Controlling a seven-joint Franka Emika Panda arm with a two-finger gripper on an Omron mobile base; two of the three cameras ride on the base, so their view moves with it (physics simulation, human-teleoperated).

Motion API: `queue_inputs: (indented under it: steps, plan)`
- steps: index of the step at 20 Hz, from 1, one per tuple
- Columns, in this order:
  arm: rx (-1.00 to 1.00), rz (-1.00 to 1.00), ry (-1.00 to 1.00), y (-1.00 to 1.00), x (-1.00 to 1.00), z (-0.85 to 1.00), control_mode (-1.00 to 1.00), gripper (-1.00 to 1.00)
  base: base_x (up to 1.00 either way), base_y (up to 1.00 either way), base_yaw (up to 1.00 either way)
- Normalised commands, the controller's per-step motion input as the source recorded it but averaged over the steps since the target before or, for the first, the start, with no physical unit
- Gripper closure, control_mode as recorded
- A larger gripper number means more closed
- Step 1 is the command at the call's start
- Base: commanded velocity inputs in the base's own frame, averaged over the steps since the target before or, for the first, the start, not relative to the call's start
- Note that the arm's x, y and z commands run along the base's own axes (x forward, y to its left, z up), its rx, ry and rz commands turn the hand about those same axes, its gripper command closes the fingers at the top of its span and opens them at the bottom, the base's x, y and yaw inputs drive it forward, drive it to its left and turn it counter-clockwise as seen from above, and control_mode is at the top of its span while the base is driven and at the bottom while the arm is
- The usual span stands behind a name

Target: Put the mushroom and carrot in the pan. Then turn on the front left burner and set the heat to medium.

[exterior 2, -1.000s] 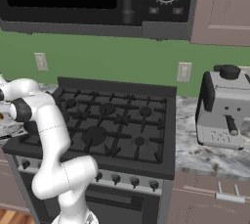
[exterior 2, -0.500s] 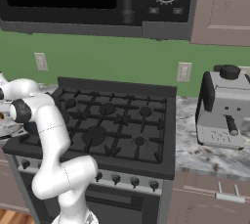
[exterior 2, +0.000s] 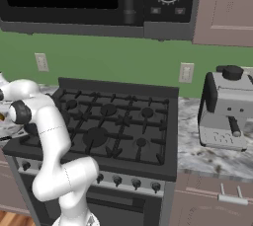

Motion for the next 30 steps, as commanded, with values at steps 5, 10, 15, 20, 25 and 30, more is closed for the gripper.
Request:
queue_inputs:
  steps: [5,10,15,20,25,30]
  plan:
    - [0.0,0.0,0.0,0.0,-0.02,0.0,-1.0,1.0,0.0,0.0,0.0]
    - [0.03,0.0,0.0,-0.23,-0.35,0.49,-1.0,1.0,0.0,0.0,0.0]
    - [0.12,0.0,-0.01,-0.59,-0.53,0.6,-1.0,1.0,0.0,0.0,0.0]
    - [0.15,-0.01,-0.07,-0.95,-0.61,0.22,-1.0,1.0,0.0,0.0,0.0]
    - [0.1,-0.02,-0.11,-1.0,-0.48,0.0,-1.0,1.0,0.0,0.0,0.0]
    - [0.02,0.0,-0.11,-0.96,-0.43,0.1,-1.0,1.0,0.0,0.0,0.0]
